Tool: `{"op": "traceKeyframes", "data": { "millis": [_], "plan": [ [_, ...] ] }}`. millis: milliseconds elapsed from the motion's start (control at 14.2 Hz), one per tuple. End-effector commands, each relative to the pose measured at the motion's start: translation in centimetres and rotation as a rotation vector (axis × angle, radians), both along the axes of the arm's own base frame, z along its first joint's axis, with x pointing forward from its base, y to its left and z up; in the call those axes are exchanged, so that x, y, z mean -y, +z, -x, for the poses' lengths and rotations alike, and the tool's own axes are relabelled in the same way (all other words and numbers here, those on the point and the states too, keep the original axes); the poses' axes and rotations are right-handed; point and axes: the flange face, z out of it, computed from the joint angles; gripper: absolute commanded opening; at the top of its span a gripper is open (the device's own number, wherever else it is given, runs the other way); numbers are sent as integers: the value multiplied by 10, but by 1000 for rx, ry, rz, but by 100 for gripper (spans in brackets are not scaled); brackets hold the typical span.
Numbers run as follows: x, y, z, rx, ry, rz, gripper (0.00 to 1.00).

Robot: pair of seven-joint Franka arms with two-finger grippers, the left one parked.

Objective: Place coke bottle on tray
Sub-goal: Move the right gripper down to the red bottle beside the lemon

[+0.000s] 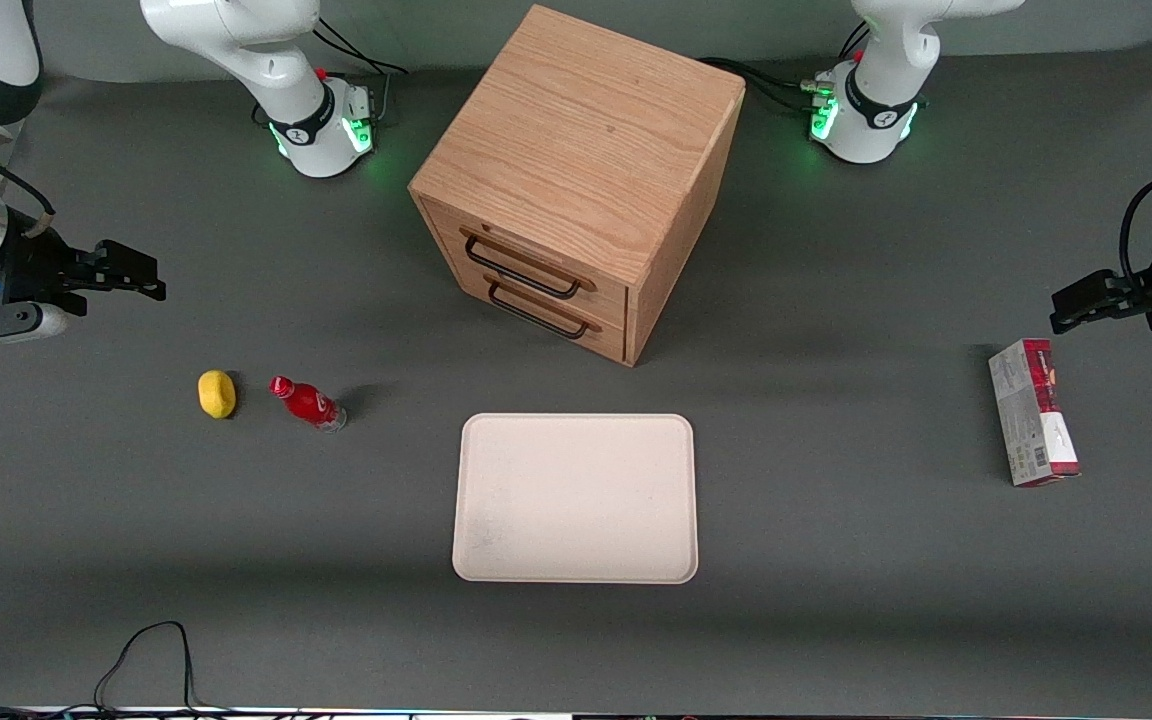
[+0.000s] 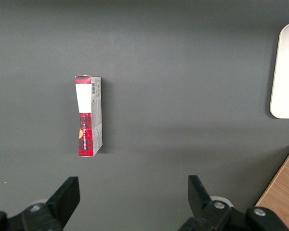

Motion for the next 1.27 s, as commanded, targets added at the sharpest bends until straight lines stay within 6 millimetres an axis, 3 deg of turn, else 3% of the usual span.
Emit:
{"op": "traceKeyframes", "data": {
  "millis": [0, 211, 352, 845, 986, 1197],
  "plan": [
    [-11, 14, -21, -28, 25, -1, 100],
    [-81, 18, -46, -89, 77, 26, 100],
    [-99, 21, -56, -84, 9, 38, 100],
    [-93, 12, -57, -100, 8, 43, 100],
    [-86, -12, -60, -123, 1, 46, 100],
    [-74, -82, -72, -113, 23, 46, 100]
  ]
}}
